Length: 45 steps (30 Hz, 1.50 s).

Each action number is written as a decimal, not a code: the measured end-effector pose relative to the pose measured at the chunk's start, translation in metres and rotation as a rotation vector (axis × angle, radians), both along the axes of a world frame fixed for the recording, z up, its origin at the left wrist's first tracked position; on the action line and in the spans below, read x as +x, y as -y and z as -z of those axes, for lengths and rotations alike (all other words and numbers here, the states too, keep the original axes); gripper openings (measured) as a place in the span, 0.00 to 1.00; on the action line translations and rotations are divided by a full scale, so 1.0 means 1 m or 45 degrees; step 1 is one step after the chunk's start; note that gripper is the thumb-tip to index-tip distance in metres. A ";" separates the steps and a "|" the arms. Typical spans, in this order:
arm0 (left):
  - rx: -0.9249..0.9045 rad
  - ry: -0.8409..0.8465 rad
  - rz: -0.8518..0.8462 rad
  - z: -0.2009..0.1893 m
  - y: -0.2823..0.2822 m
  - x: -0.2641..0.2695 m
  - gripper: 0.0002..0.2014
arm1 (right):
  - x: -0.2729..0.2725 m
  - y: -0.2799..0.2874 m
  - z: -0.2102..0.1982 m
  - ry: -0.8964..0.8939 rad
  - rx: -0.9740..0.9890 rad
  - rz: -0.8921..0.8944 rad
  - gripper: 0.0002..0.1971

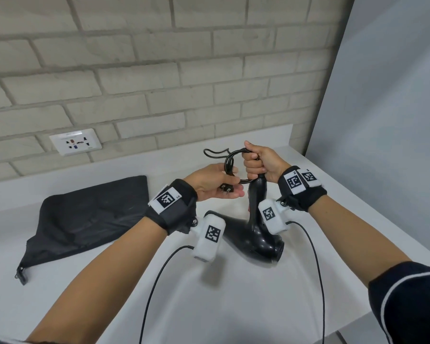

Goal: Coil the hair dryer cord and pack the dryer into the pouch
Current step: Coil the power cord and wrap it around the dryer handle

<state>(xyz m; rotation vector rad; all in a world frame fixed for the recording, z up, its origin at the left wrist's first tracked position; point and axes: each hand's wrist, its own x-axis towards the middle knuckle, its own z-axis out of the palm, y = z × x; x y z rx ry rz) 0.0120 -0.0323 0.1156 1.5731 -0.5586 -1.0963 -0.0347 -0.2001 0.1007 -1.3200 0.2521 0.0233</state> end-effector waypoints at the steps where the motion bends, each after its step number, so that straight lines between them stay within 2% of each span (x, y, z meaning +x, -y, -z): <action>1: -0.002 0.034 0.001 -0.002 -0.005 0.001 0.13 | 0.000 0.003 0.001 0.003 0.012 0.024 0.33; 4: -0.049 0.240 -0.033 -0.010 -0.027 0.013 0.10 | 0.000 0.010 0.003 0.004 0.034 0.082 0.33; 6: -0.104 0.317 -0.091 -0.014 -0.044 0.027 0.12 | 0.000 0.010 0.003 0.005 0.022 0.080 0.33; 9: -0.248 0.261 -0.285 -0.016 -0.065 0.046 0.14 | 0.001 0.006 0.001 0.015 0.000 0.062 0.33; 14: -0.715 -0.082 -0.766 -0.017 -0.109 0.075 0.15 | -0.003 0.014 0.002 0.010 0.038 0.103 0.33; 16: -0.668 -0.085 -0.867 -0.006 -0.118 0.083 0.16 | -0.004 0.016 0.002 0.013 0.036 0.107 0.33; 17: -0.557 0.003 -0.887 0.003 -0.117 0.085 0.16 | -0.005 0.016 0.002 0.017 0.036 0.105 0.33; 19: -0.174 0.397 -0.827 0.030 -0.110 0.083 0.17 | -0.006 0.016 0.001 0.023 0.044 0.103 0.33; 21: 0.154 0.688 -0.601 0.063 -0.102 0.074 0.18 | -0.009 0.017 0.001 0.025 0.045 0.096 0.33; 24: 0.458 0.732 -0.269 0.101 -0.090 0.058 0.17 | -0.011 0.015 0.001 0.016 0.049 0.072 0.33; 27: 0.641 0.793 -0.083 0.105 -0.073 0.044 0.13 | -0.012 0.011 -0.001 0.004 0.031 0.061 0.33; 29: 0.622 0.980 -0.100 0.094 -0.058 0.039 0.15 | -0.010 0.009 -0.001 0.000 0.020 0.048 0.33; 31: 0.365 1.090 -0.305 0.071 -0.042 0.030 0.13 | -0.010 0.007 -0.001 -0.001 0.011 0.048 0.33; 32: 0.198 1.074 -0.389 0.056 -0.034 0.022 0.11 | -0.010 0.006 -0.001 -0.003 0.009 0.049 0.33; 34: -0.017 0.912 -0.362 0.030 -0.015 0.005 0.10 | -0.011 0.005 -0.002 -0.002 0.006 0.052 0.33; 37: 0.073 0.529 -0.084 0.014 0.004 -0.017 0.13 | -0.011 0.003 -0.003 0.008 -0.011 0.060 0.34; 39: 0.085 0.365 -0.052 0.015 0.009 -0.024 0.10 | -0.013 0.003 -0.003 0.015 -0.031 0.069 0.34; 41: 0.060 0.513 -0.096 0.016 0.007 -0.025 0.10 | -0.015 0.004 -0.002 0.020 -0.034 0.084 0.34; 44: 0.153 1.012 -0.012 0.003 -0.008 -0.019 0.14 | -0.014 0.002 -0.001 0.027 -0.042 0.121 0.33; 45: 0.116 1.088 0.024 -0.004 -0.014 -0.015 0.15 | -0.013 0.001 -0.001 0.029 -0.048 0.130 0.33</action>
